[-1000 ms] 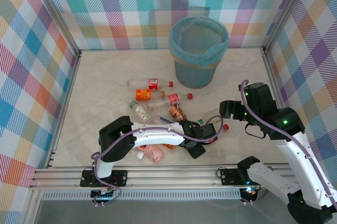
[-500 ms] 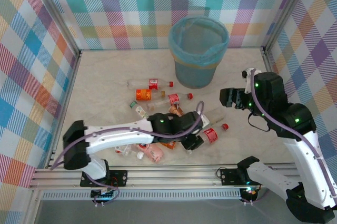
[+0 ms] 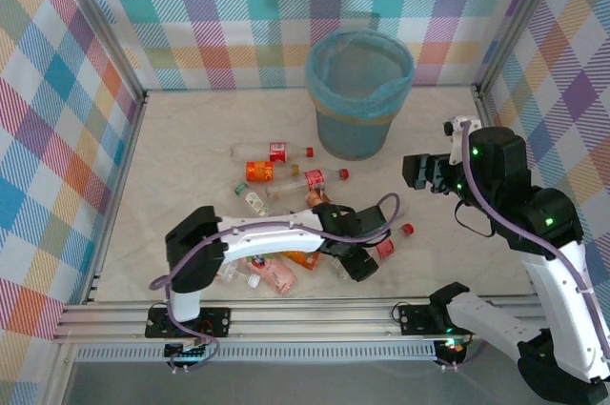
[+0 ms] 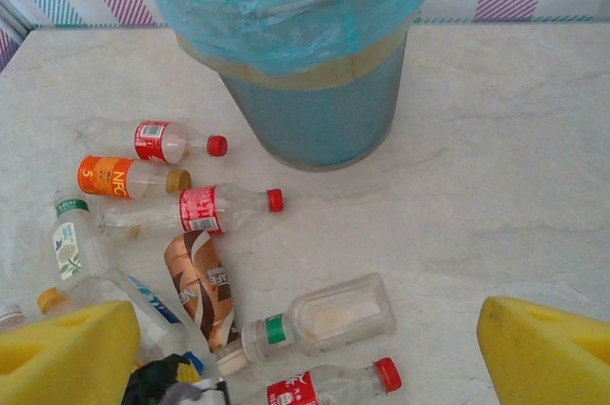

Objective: Put the plastic bottles in the bin

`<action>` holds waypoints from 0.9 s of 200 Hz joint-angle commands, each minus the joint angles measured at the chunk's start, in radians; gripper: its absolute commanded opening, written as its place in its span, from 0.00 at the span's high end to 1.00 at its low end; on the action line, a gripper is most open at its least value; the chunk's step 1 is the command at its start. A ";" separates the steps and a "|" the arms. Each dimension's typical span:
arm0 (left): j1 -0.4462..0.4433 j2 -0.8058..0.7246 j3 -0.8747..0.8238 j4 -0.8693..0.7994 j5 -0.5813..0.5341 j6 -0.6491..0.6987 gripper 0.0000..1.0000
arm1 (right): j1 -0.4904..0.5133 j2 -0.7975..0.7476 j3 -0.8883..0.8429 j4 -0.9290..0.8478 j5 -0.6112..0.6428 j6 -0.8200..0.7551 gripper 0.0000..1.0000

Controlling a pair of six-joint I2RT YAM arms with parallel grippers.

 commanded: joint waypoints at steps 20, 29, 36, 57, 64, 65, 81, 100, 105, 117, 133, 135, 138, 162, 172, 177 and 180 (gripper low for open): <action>-0.005 0.081 0.083 -0.094 0.024 0.005 0.13 | -0.004 -0.008 -0.004 -0.010 0.001 -0.007 0.08; -0.004 0.091 0.084 -0.095 0.027 0.008 0.13 | -0.004 -0.008 -0.007 -0.006 -0.001 -0.007 0.08; -0.002 0.098 0.087 -0.098 0.033 0.010 0.14 | -0.004 -0.006 -0.010 -0.001 -0.004 -0.007 0.08; 0.004 0.131 0.102 -0.114 0.039 0.010 0.16 | -0.005 -0.004 -0.019 0.006 -0.013 -0.004 0.08; 0.004 0.141 0.107 -0.119 0.042 0.010 0.18 | -0.004 -0.003 -0.021 0.007 -0.013 -0.002 0.08; 0.005 0.142 0.107 -0.119 0.043 0.011 0.18 | -0.005 -0.004 -0.021 0.007 -0.013 -0.001 0.08; 0.004 0.155 0.109 -0.115 0.048 0.010 0.21 | -0.004 -0.006 -0.029 0.008 -0.013 -0.001 0.08; 0.005 0.161 0.105 -0.103 0.059 0.010 0.22 | -0.004 -0.008 -0.031 0.009 -0.012 0.000 0.08; 0.004 0.164 0.107 -0.103 0.063 0.012 0.23 | -0.004 -0.007 -0.031 0.008 -0.010 -0.001 0.08; 0.004 0.177 0.114 -0.106 0.065 0.013 0.23 | -0.003 -0.008 -0.033 0.008 -0.010 -0.002 0.08; 0.005 0.196 0.128 -0.119 0.057 0.014 0.28 | -0.004 -0.006 -0.036 0.007 -0.010 0.001 0.08; 0.005 0.198 0.129 -0.119 0.058 0.015 0.29 | -0.004 -0.007 -0.035 0.007 -0.010 0.001 0.08; 0.004 0.200 0.131 -0.121 0.056 0.016 0.30 | -0.004 -0.006 -0.036 0.007 -0.010 0.002 0.08; 0.004 0.190 0.132 -0.118 0.052 0.018 0.39 | -0.004 -0.009 -0.032 0.004 -0.010 0.005 0.08; 0.005 0.177 0.129 -0.115 0.049 0.018 0.42 | -0.004 -0.010 -0.031 0.004 -0.009 0.006 0.08; 0.005 0.169 0.127 -0.113 0.046 0.019 0.42 | -0.004 -0.012 -0.029 0.004 -0.009 0.006 0.08; 0.006 0.165 0.127 -0.113 0.045 0.019 0.42 | -0.004 -0.011 -0.027 0.004 -0.009 0.006 0.08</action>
